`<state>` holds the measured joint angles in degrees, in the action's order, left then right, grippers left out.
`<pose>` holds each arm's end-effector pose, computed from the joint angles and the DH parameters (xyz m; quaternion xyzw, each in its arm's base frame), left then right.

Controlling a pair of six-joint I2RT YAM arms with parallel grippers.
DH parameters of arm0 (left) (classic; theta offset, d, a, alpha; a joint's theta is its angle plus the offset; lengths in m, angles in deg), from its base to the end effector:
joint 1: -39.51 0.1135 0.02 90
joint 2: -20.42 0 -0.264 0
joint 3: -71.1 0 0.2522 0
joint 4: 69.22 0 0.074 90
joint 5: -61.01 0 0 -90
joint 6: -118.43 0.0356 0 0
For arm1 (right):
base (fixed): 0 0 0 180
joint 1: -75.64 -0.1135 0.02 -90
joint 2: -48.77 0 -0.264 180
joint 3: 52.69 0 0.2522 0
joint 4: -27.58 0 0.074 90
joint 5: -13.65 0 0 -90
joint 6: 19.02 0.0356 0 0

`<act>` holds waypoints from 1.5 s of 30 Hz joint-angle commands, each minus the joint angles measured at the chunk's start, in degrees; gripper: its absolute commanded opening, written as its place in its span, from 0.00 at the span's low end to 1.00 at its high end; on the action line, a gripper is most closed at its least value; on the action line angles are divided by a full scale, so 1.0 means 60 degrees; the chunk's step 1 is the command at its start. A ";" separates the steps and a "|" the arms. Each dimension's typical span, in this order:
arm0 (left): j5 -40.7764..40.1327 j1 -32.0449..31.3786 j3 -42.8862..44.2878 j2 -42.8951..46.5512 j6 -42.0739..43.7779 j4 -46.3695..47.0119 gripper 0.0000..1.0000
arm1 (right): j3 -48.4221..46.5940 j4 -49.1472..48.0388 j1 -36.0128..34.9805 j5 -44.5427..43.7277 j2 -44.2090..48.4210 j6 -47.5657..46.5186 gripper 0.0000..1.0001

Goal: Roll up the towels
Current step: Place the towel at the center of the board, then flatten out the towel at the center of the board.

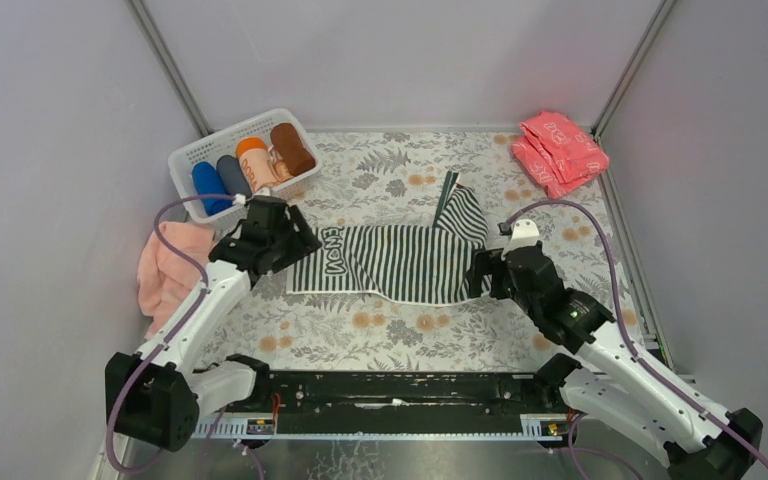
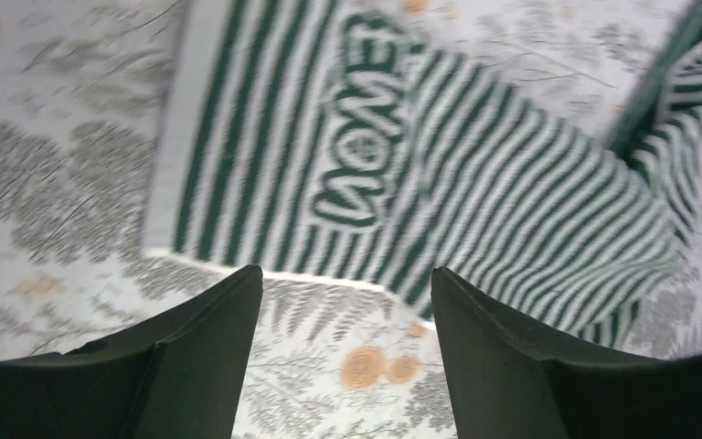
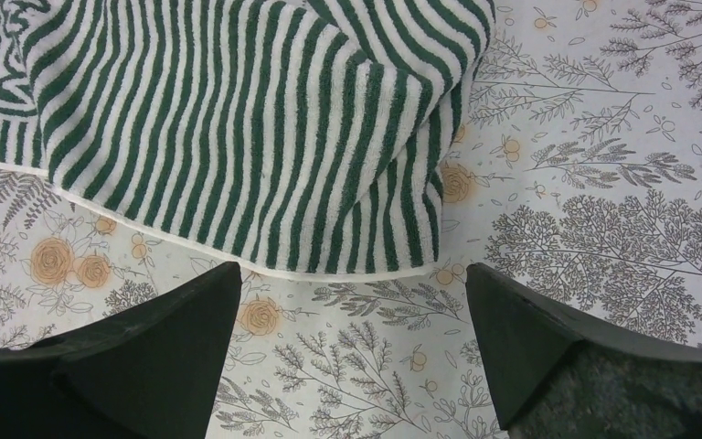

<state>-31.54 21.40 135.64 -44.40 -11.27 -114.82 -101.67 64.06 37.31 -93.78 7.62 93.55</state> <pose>0.2249 -0.0719 0.2725 -0.1818 0.9086 -0.1634 0.3387 0.1367 0.0945 0.2698 -0.0400 0.8527 0.1432 0.5008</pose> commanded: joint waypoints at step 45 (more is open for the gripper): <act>-0.1005 0.1557 -0.1290 -0.4317 -0.0164 -0.0377 0.07 | 0.0844 -0.1496 0.0030 0.0213 -0.0195 0.0212 0.99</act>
<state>-34.40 30.80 130.42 -66.74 -12.06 -119.56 -96.58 58.05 37.31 -92.12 6.92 93.75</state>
